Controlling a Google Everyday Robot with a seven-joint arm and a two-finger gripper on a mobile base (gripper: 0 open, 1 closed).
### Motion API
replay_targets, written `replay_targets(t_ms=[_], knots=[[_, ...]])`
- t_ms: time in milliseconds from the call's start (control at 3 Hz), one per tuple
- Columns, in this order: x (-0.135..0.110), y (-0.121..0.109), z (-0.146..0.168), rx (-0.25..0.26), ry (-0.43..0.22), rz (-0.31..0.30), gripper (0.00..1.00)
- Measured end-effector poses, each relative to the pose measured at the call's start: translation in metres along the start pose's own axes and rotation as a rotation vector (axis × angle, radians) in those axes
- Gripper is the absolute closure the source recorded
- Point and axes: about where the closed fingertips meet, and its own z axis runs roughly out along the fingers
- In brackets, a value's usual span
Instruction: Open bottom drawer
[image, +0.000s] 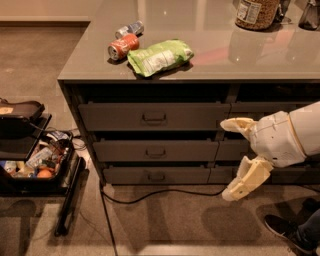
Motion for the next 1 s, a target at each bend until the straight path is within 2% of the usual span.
replay_targets(t_ms=[333, 667, 1000], knots=[[0.001, 0.001, 0.012, -0.017, -0.104, 0.0, 0.0], [-0.002, 0.006, 0.017, -0.087, -0.378, -0.01, 0.0], [-0.001, 0.004, 0.022, -0.102, -0.424, 0.006, 0.0]])
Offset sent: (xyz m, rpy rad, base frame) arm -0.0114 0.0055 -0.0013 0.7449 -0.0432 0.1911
